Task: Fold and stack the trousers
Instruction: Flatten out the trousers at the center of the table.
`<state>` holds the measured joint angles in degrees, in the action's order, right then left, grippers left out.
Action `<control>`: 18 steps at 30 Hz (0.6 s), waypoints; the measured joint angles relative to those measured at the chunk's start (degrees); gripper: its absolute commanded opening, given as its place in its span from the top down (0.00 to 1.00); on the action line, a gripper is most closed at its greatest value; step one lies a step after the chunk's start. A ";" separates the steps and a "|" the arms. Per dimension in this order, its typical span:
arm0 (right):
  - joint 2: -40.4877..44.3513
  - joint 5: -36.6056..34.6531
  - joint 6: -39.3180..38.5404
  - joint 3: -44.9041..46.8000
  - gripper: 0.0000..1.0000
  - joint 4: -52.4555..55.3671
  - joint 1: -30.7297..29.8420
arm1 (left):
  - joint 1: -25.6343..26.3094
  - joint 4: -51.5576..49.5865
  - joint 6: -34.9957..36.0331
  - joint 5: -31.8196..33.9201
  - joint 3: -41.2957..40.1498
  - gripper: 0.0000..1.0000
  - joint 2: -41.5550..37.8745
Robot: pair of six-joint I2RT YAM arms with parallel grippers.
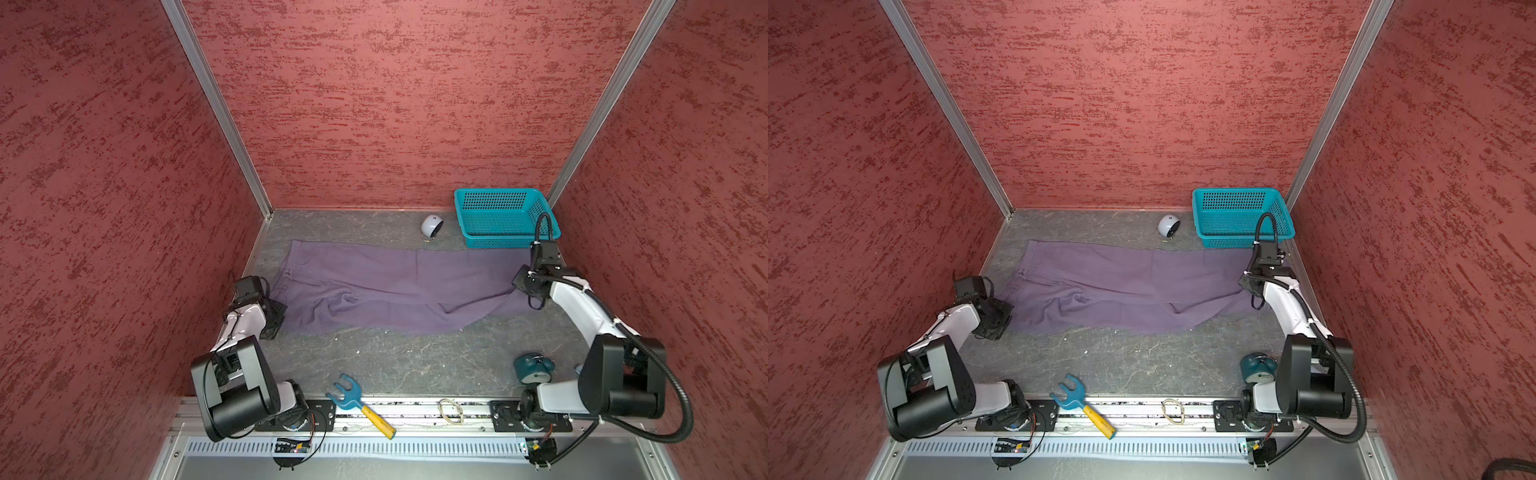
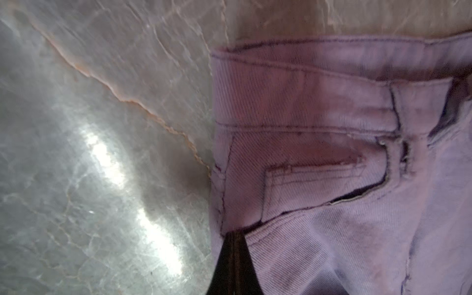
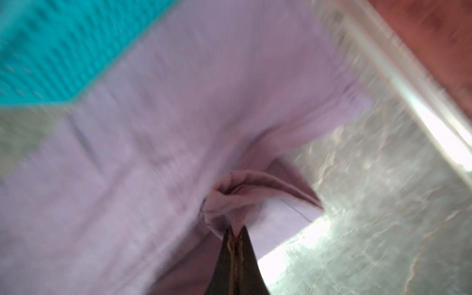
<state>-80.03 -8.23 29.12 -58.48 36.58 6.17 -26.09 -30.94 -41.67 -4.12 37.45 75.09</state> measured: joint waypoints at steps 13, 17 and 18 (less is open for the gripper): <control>-0.66 0.57 -1.20 -10.34 1.00 3.34 1.60 | 7.13 -3.04 0.11 8.37 0.04 0.24 -1.42; -0.76 0.52 -1.79 -10.34 1.00 4.04 1.79 | 7.21 -1.75 0.17 10.32 0.22 0.52 1.53; -0.76 0.52 -1.99 -10.36 1.00 4.09 1.97 | 7.19 -1.53 0.20 10.58 0.61 0.56 2.67</control>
<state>-80.79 -7.70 27.14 -68.84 40.66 8.14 -18.90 -32.47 -41.47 6.46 38.06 77.76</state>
